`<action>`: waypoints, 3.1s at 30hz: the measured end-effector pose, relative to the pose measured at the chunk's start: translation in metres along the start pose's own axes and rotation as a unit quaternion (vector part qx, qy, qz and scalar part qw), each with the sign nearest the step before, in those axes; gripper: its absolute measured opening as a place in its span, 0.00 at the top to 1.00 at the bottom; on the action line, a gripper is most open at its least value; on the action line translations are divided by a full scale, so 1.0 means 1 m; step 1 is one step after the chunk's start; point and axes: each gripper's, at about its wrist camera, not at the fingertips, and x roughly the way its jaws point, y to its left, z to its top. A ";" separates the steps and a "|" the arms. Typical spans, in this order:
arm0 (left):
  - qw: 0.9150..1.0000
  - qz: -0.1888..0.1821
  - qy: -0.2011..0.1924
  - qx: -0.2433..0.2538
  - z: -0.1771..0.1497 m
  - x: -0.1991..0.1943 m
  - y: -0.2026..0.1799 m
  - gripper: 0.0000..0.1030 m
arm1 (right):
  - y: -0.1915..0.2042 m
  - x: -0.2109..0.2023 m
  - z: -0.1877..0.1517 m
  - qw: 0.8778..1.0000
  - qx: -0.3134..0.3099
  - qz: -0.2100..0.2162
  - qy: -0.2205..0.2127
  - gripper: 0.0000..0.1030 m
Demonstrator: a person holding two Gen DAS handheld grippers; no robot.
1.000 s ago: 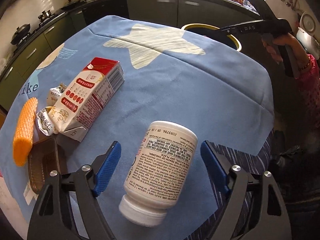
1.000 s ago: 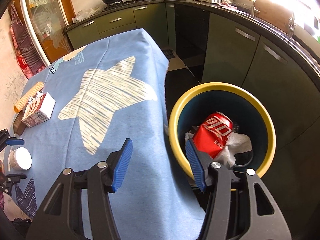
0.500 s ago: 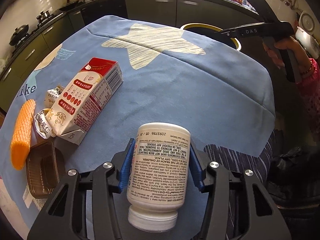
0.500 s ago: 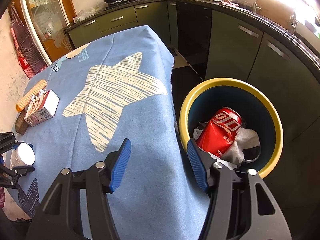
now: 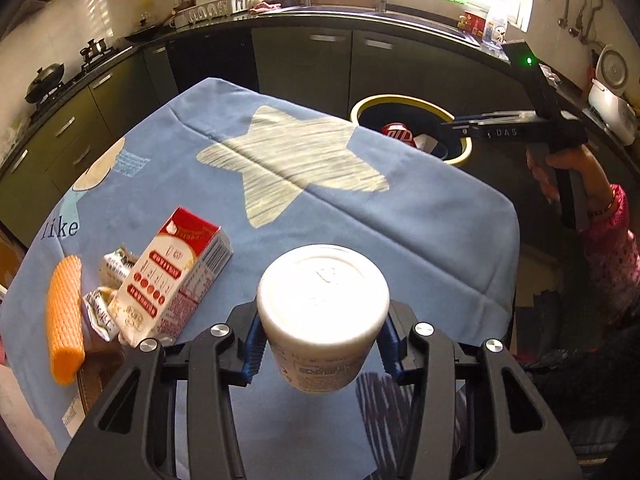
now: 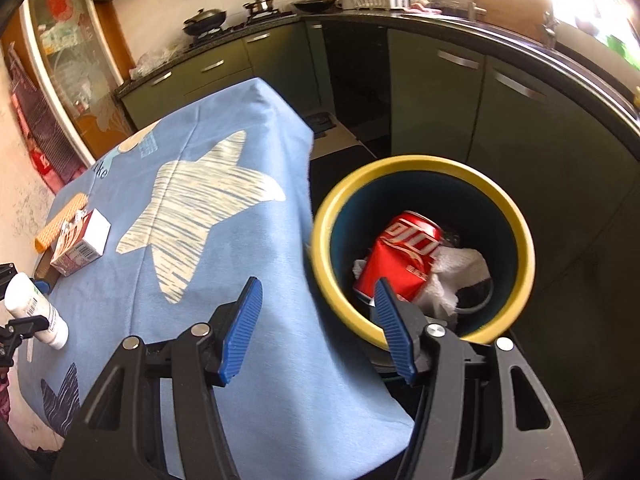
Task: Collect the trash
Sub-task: 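Carry the pill bottle over the bin and release it with the left gripper, then grasp the white-and-red milk carton with the right gripper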
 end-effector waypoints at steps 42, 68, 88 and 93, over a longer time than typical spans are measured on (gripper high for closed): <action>0.997 -0.060 -0.032 0.028 0.241 0.172 -0.110 0.26 | -0.143 -0.018 -0.041 0.988 0.144 0.006 -0.047 0.45; 0.957 0.109 -0.132 -0.236 -0.074 -0.089 0.058 0.10 | 0.087 0.020 0.032 0.973 -0.179 0.143 0.034 0.44; 0.951 0.131 -0.128 -0.250 -0.122 -0.103 0.073 0.07 | 0.323 0.097 0.049 0.750 -0.606 0.226 0.138 0.24; 0.951 0.130 -0.123 -0.253 -0.123 -0.099 0.076 0.07 | 0.344 0.112 0.039 0.711 -0.643 0.223 0.178 0.24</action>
